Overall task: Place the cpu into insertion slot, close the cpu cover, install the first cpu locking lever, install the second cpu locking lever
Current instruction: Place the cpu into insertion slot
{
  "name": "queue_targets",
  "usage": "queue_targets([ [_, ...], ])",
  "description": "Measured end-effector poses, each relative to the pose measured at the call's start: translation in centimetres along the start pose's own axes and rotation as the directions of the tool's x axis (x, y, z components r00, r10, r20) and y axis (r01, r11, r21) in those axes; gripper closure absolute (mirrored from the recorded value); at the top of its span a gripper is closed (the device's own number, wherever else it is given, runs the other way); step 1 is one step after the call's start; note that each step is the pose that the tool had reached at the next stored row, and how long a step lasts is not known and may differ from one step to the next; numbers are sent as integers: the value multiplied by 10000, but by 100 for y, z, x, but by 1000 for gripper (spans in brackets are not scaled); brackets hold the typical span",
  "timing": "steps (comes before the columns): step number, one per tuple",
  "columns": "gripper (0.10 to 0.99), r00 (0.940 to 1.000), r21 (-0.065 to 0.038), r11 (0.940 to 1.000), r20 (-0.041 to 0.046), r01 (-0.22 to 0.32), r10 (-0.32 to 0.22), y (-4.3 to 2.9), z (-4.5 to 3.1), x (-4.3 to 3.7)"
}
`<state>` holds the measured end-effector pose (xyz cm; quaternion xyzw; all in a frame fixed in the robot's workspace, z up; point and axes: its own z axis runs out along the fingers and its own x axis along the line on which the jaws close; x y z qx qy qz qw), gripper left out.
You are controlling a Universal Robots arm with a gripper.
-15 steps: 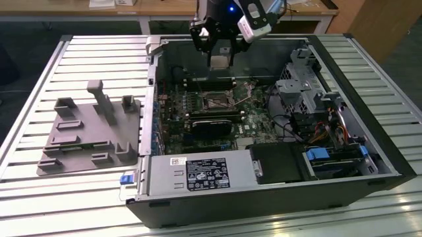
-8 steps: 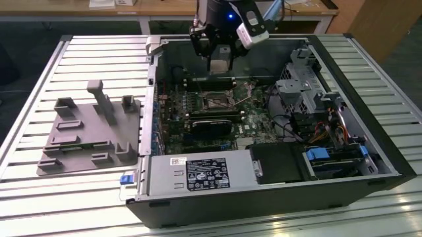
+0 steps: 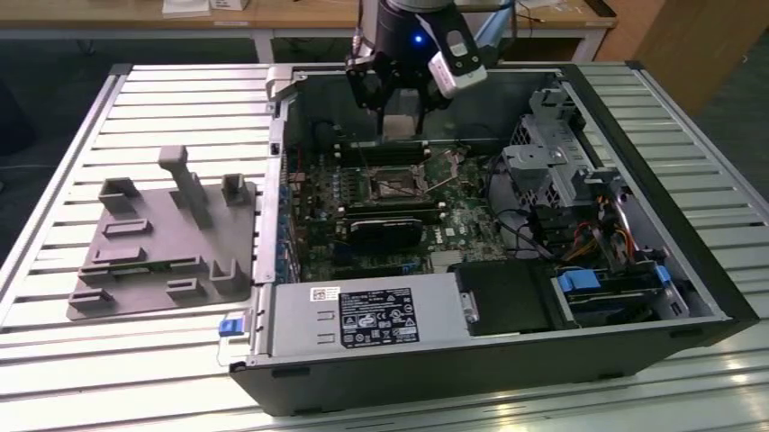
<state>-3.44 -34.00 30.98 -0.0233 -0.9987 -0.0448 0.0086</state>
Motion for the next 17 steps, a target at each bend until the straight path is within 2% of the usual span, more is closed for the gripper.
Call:
queue_targets([
  [5, 549, 9984, -11, 9985, 49, -556, 556, -6, 61, -1],
  [8, 549, 9940, -26, 9940, 96, -1089, 1089, -8, 91, -2],
  [12, 549, 9835, -50, 9836, 158, -1802, 1802, -12, 129, -2],
  [17, 549, 9630, -84, 9633, 233, -2685, 2686, -16, 179, -4],
])
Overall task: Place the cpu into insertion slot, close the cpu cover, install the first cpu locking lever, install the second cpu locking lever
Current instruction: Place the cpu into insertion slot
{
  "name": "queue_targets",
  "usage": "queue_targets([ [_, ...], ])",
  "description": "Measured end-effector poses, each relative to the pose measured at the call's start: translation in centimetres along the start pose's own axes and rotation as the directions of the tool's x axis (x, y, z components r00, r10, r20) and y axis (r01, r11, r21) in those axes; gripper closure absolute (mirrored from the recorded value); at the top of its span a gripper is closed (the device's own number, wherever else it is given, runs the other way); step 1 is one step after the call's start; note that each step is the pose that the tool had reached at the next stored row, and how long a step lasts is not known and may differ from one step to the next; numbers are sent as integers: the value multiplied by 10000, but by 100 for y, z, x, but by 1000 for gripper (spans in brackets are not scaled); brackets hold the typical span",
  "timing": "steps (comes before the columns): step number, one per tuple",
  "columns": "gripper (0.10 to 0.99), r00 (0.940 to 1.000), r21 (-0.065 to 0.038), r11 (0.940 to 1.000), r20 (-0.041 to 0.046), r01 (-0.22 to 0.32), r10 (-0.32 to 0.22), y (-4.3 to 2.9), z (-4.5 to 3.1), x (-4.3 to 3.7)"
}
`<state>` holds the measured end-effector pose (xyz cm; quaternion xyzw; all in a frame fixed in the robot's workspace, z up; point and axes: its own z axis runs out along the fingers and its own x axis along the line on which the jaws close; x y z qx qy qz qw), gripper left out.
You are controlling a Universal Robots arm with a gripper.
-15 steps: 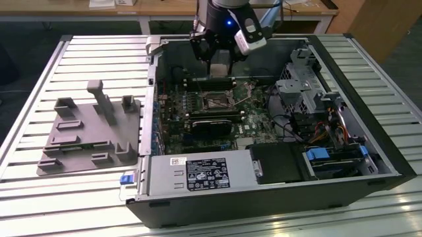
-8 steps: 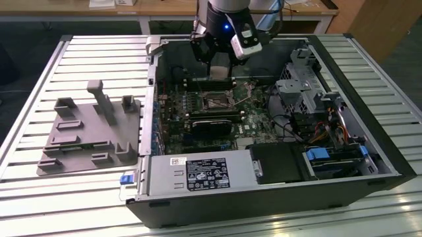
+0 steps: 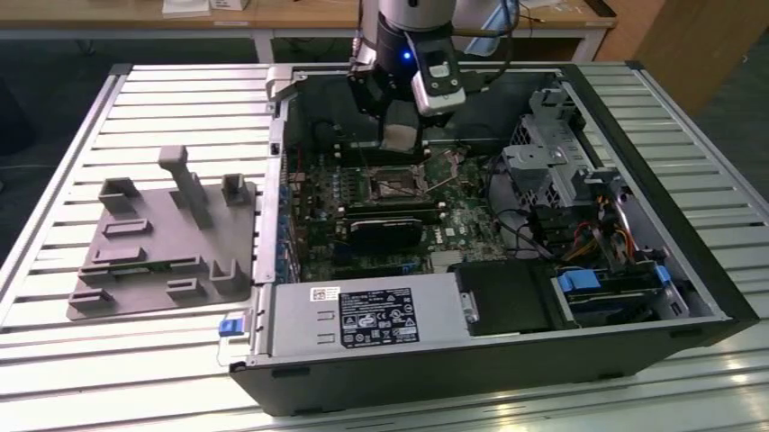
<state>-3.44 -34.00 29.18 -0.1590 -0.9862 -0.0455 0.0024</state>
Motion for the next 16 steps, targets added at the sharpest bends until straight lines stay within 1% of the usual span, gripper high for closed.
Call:
queue_targets([
  [2, 549, 9993, -7, 9993, 33, -374, 374, -2, 20, 0],
  [4, 549, 9973, -15, 9973, 66, -731, 731, -3, 34, -1],
  [6, 549, 9940, -22, 9941, 98, -1088, 1089, -4, 48, -1],
  [8, 549, 9894, -34, 9894, 129, -1449, 1449, -5, 61, -1],
  [12, 549, 9761, -60, 9763, 190, -2165, 2166, -8, 86, -2],
  [14, 549, 9676, -74, 9679, 219, -2512, 2514, -9, 99, -2],
  [16, 549, 9575, -90, 9578, 250, -2873, 2874, -10, 111, -2],
])
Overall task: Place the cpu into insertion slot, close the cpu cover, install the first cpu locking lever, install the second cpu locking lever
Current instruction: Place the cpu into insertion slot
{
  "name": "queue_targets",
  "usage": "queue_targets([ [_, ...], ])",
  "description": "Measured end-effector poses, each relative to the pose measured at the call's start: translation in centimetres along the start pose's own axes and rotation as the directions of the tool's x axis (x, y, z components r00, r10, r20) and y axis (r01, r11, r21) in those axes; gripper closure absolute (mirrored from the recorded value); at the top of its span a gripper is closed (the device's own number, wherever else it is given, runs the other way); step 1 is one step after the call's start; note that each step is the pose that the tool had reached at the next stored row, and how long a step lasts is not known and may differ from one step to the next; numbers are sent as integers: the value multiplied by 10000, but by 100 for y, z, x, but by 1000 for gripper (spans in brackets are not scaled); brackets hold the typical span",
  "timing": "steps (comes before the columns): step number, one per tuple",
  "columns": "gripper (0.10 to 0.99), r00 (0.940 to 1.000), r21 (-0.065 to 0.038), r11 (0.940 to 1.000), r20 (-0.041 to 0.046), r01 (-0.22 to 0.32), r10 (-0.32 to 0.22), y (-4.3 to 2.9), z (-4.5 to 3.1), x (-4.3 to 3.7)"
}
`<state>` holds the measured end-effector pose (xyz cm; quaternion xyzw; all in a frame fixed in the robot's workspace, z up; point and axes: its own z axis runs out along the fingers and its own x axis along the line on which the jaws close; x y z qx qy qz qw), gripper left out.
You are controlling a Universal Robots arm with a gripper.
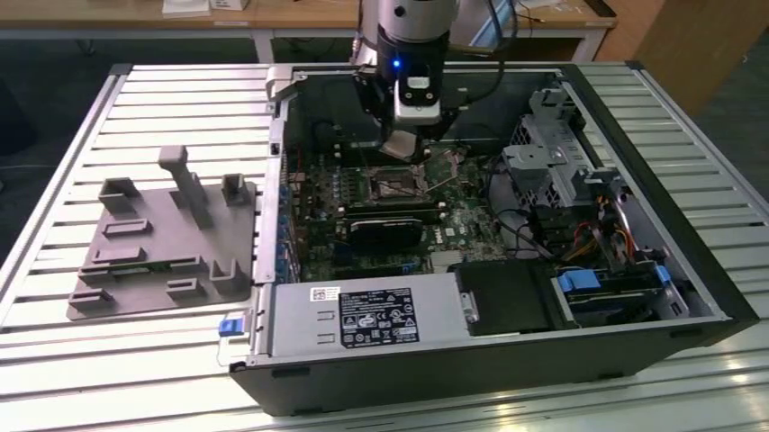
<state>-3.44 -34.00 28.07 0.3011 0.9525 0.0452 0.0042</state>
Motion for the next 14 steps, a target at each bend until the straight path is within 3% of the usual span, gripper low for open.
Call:
queue_targets([
  [4, 549, 9974, -13, 9974, 65, -715, 715, -1, 17, 0],
  [7, 549, 9920, -22, 9921, 118, -1255, 1255, -2, 27, -1],
  [11, 549, 9803, -38, 9805, 187, -1966, 1967, -3, 40, -1],
  [14, 549, 9679, -53, 9682, 239, -2501, 2501, -4, 50, -1],
])
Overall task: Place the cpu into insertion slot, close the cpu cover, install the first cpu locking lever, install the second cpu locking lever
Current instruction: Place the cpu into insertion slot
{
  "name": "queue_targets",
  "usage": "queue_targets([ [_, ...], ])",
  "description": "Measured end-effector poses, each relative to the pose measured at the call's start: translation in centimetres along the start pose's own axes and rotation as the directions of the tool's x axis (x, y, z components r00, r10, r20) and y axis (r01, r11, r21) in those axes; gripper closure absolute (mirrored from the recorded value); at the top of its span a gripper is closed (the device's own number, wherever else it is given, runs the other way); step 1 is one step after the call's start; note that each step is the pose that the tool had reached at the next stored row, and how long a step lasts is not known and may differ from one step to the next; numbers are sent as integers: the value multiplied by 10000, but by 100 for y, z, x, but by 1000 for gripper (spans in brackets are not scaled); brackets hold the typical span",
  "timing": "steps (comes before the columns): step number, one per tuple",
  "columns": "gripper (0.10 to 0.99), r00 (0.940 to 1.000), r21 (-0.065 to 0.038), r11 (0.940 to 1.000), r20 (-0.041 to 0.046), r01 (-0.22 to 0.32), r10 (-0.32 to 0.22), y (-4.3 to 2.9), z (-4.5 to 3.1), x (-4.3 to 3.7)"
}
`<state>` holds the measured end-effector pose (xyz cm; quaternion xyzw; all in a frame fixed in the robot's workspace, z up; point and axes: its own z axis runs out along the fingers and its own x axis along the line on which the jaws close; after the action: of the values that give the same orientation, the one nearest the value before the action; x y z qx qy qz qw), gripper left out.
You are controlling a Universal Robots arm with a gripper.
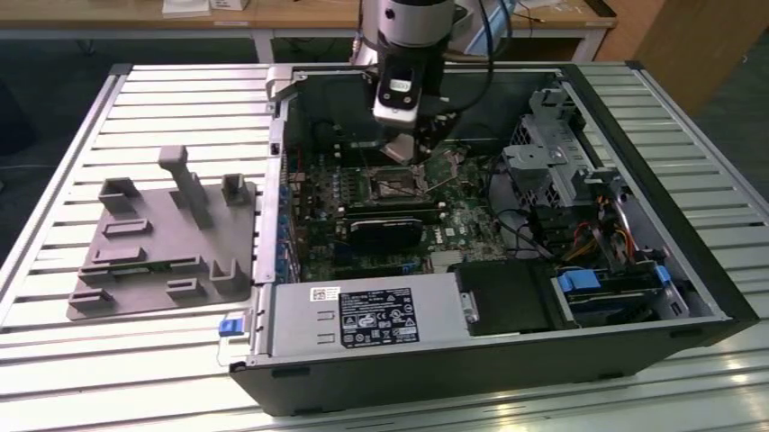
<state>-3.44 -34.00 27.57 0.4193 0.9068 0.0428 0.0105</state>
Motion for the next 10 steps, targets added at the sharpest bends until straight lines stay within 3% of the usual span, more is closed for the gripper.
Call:
queue_targets([
  [5, 549, 9960, -10, 9960, 88, -895, 895, -1, 16, 0],
  [10, 549, 9836, -28, 9837, 176, -1796, 1796, -3, 33, -1],
])
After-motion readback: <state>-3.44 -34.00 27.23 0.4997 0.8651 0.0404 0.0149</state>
